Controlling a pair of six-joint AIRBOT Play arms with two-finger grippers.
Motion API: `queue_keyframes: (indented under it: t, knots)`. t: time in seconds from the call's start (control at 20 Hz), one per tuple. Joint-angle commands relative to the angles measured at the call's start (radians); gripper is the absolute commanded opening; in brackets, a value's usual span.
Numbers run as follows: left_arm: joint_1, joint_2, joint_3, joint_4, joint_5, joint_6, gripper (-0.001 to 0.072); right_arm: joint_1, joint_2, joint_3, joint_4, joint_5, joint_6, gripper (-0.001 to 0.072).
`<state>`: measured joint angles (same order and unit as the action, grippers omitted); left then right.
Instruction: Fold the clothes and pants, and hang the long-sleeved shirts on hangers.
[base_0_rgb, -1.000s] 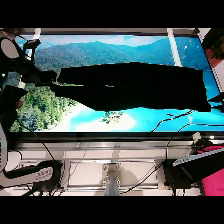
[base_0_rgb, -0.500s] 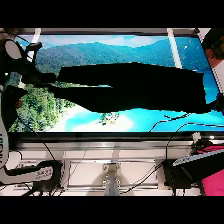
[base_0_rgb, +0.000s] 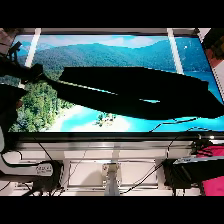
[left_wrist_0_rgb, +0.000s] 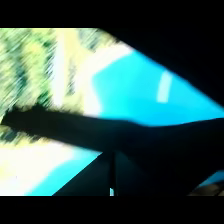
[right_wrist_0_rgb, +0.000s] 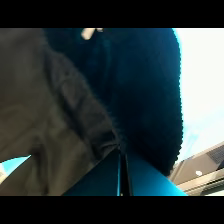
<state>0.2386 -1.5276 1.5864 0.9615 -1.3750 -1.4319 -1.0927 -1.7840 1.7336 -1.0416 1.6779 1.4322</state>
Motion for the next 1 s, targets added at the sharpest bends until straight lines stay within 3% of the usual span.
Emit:
queue_keyframes:
  t: [0.0, 0.15, 0.25, 0.35, 0.4, 0.45, 0.5, 0.55, 0.65, 0.85, 0.95]
  knots:
    - [-0.130, -0.090, 0.000, -0.137, 0.397, 0.011, 0.0005, 0.029, 0.009, 0.000, 0.005, 0.003, 0.018, 0.0015]
    - [-0.298, -0.204, 0.000, -0.158, 0.771, 0.012, 0.0041, 0.089, 0.008, 0.000, 0.006, -0.021, 0.017, 0.0015]
    - [-0.377, -0.276, 0.000, -0.111, 0.895, 0.034, 0.0404, 0.120, 0.008, 0.000, 0.020, -0.031, 0.017, 0.0016]
    - [-0.395, -0.319, 0.000, -0.070, 0.892, 0.034, 0.0416, 0.134, 0.008, 0.000, 0.064, -0.041, 0.017, 0.0015]
    - [-0.391, -0.327, 0.000, -0.041, 0.866, 0.033, 0.0384, 0.134, 0.008, 0.000, 0.081, -0.045, 0.017, 0.0015]
    - [-0.377, -0.325, 0.000, -0.020, 0.831, 0.034, 0.0274, 0.134, 0.008, 0.000, 0.085, -0.048, 0.017, 0.0015]
    - [-0.354, -0.316, 0.000, -0.003, 0.780, 0.034, 0.0092, 0.132, 0.008, 0.000, 0.084, -0.048, 0.014, 0.0016]
    - [-0.326, -0.303, 0.000, 0.009, 0.723, 0.033, 0.0005, 0.130, 0.006, 0.000, 0.084, -0.052, 0.014, 0.0016]
    - [-0.259, -0.269, 0.000, 0.043, 0.622, 0.033, 0.0003, 0.129, 0.006, 0.000, 0.083, -0.066, 0.014, 0.0015]
    - [-0.143, -0.179, -0.047, 0.282, 0.348, 0.005, 0.0003, 0.118, 0.006, 0.000, 0.075, -0.073, 0.014, 0.0015]
    - [-0.085, -0.121, -0.150, 0.275, 0.311, 0.008, 0.0002, 0.115, 0.006, 0.000, 0.077, -0.074, 0.014, 0.0016]
